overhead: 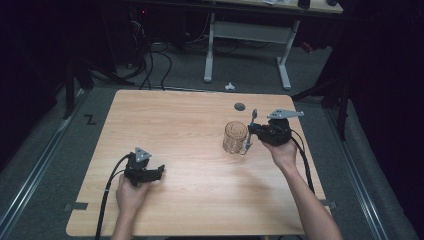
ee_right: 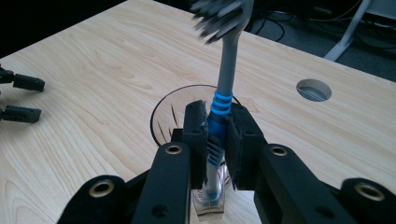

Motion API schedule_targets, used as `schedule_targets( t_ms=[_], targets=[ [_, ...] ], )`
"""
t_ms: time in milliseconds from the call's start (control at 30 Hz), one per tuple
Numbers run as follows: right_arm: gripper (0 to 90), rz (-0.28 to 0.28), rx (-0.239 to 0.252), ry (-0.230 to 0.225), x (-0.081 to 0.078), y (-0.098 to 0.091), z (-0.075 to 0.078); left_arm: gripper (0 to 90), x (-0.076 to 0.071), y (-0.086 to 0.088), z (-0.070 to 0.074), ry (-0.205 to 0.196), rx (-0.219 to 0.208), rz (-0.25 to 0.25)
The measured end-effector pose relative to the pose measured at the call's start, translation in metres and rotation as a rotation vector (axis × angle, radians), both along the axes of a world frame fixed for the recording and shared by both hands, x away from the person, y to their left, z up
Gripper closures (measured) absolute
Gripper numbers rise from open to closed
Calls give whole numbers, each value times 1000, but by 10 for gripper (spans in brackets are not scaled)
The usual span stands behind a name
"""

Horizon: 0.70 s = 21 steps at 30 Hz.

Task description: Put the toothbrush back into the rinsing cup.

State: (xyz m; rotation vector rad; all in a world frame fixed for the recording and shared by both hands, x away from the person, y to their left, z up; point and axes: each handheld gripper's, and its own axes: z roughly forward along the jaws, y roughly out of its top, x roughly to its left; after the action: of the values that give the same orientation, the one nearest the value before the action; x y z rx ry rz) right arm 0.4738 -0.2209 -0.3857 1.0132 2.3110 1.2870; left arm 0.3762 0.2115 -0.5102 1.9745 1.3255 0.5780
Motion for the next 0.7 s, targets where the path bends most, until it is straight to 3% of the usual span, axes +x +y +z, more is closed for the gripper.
schedule_targets(
  t_ms=[700],
  targets=[
    [796,-1,-8,17,0,-1,-10,227,0,0,0,0,0,0]
  ],
)
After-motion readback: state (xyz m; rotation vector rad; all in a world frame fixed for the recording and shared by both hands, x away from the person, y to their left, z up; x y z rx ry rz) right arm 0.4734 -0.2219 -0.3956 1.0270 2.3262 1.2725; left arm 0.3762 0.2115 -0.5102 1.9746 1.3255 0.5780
